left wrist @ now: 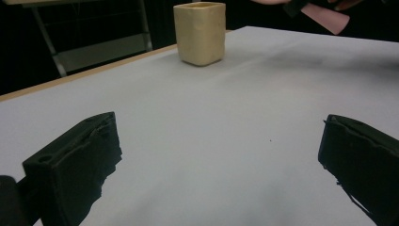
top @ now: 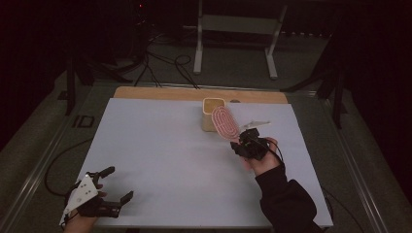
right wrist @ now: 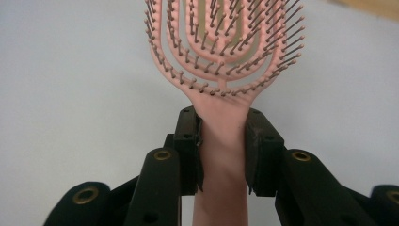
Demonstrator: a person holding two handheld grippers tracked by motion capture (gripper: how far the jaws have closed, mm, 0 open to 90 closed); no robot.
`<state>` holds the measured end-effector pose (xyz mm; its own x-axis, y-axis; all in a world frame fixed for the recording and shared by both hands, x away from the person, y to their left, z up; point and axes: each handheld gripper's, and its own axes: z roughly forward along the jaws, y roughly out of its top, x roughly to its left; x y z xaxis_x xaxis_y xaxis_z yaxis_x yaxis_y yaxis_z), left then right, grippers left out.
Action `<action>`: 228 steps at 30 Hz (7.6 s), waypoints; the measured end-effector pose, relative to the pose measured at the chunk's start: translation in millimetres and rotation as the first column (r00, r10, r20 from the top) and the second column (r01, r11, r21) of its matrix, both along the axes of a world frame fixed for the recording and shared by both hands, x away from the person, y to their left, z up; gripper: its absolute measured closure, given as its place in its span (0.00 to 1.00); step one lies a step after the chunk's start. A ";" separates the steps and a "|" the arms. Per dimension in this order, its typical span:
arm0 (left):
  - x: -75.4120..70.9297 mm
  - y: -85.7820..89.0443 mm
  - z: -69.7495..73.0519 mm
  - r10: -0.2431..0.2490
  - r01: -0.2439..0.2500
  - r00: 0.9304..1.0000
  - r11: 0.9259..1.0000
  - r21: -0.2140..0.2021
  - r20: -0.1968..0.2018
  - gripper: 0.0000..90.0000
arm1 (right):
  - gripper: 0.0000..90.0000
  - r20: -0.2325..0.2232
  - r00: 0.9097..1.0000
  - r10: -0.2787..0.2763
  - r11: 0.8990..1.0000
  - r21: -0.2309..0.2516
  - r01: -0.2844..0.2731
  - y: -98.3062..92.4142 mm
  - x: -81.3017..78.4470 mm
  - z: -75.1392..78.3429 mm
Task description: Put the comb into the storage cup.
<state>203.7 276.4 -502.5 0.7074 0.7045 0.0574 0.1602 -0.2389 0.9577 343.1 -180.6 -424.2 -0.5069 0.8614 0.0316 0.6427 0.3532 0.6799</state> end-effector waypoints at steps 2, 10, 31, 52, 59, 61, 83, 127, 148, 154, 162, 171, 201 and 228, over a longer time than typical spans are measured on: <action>0.3 0.0 -0.1 -0.001 0.001 1.000 1.000 -0.002 0.000 0.00 | 0.78 0.021 1.000 -0.003 1.000 0.012 0.002 2.6 3.3 4.9; 0.3 0.2 -0.3 -0.002 0.002 1.000 1.000 0.000 -0.002 0.00 | 0.78 0.105 0.994 0.000 0.998 0.067 -0.007 6.8 14.5 15.4; 0.9 1.1 -1.1 -0.001 0.001 1.000 1.000 -0.007 -0.005 0.00 | 0.78 0.278 0.960 0.042 0.992 0.106 -0.074 22.0 41.3 42.5; 1.0 1.3 -1.3 -0.003 0.003 1.000 1.000 -0.006 -0.006 0.00 | 0.78 0.390 0.920 0.040 0.973 0.193 -0.124 29.1 74.4 55.6; 1.2 1.8 -1.3 -0.003 0.003 1.000 1.000 -0.010 -0.008 0.00 | 0.78 0.409 0.911 0.051 0.969 0.200 -0.143 31.4 87.2 51.1; 1.2 1.7 -1.5 -0.002 0.002 1.000 1.000 -0.008 -0.009 0.00 | 0.78 0.402 0.914 0.053 0.965 0.215 -0.150 32.1 90.3 51.2; 1.1 2.9 -1.3 -0.002 0.002 1.000 1.000 -0.023 -0.008 0.00 | 0.78 0.487 0.867 0.110 0.910 0.302 -0.285 34.9 123.7 47.2; 2.7 4.1 -2.9 -0.008 0.007 1.000 1.000 -0.029 -0.014 0.00 | 0.78 0.500 0.848 0.178 0.838 0.374 -0.397 29.9 167.6 -9.1; 3.0 3.4 -3.6 -0.012 0.011 1.000 1.000 -0.021 -0.017 0.00 | 0.78 0.471 0.853 0.226 0.869 0.299 -0.395 32.2 163.9 -24.3; 3.2 3.4 -3.8 -0.010 0.010 1.000 1.000 -0.021 -0.018 0.00 | 0.77 0.461 0.855 0.237 0.877 0.278 -0.393 34.8 162.8 -27.8; 3.3 3.3 -3.9 -0.010 0.010 1.000 1.000 -0.020 -0.019 0.00 | 0.44 0.437 0.874 0.214 0.909 0.237 -0.341 37.8 159.2 -27.6; 3.1 2.6 -3.4 -0.011 0.010 1.000 1.000 -0.016 -0.016 0.00 | 0.10 0.432 0.879 0.201 0.914 0.241 -0.327 36.1 150.7 -21.1; 2.4 2.7 -2.6 -0.002 0.002 1.000 1.000 -0.017 -0.011 0.00 | 0.10 0.326 0.928 0.178 0.946 0.204 -0.253 42.5 145.6 -8.6; 2.7 2.8 -2.2 -0.003 0.003 1.000 1.000 -0.018 -0.011 0.00 | 0.12 0.288 0.938 0.192 0.943 0.210 -0.257 17.5 116.8 7.3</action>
<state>206.4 279.2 -504.7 0.7102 0.7031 0.0364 0.1705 -0.2220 0.9600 459.9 -163.1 -416.9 -0.7045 0.7068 0.0645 0.3551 0.2723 0.8943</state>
